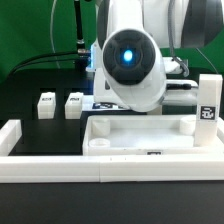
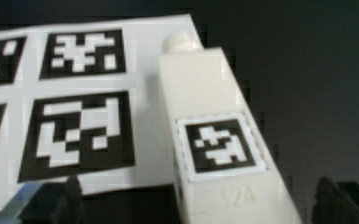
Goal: Assemble desk
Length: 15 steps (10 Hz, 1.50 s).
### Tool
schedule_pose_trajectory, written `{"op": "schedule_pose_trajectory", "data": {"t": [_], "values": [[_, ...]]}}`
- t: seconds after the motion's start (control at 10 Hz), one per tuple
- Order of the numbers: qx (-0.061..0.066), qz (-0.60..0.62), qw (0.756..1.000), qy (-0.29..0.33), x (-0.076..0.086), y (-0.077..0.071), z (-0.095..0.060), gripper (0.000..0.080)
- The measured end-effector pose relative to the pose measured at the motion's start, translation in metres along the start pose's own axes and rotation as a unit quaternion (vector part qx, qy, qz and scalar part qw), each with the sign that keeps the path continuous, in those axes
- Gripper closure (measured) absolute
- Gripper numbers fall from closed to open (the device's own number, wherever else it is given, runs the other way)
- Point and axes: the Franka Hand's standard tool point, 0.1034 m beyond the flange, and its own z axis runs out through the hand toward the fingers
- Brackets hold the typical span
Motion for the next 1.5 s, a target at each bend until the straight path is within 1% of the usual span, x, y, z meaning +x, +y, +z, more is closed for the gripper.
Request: {"op": "schedule_pose_trajectory", "data": {"t": [0.2, 0.3, 0.4, 0.6, 1.0, 1.2, 1.3, 1.4, 1.5], "values": [[-0.002, -0.001, 1.0, 0.005, 0.002, -0.002, 0.0, 0.0151], [-0.002, -0.002, 1.0, 0.005, 0.002, -0.003, 0.001, 0.0178], [-0.002, -0.002, 1.0, 0.005, 0.002, -0.003, 0.001, 0.0178], [-0.002, -0.002, 1.0, 0.004, 0.003, -0.003, 0.002, 0.0515], [-0.001, -0.004, 1.0, 0.005, 0.003, -0.002, 0.001, 0.0514], [0.003, -0.009, 1.0, 0.009, -0.002, 0.003, -0.009, 0.0514], [0.006, -0.015, 1.0, 0.003, -0.012, 0.004, -0.02, 0.0514], [0.008, -0.019, 1.0, -0.004, -0.027, 0.004, -0.038, 0.0512], [0.009, -0.024, 1.0, -0.004, -0.036, 0.0, -0.055, 0.0512]]}}
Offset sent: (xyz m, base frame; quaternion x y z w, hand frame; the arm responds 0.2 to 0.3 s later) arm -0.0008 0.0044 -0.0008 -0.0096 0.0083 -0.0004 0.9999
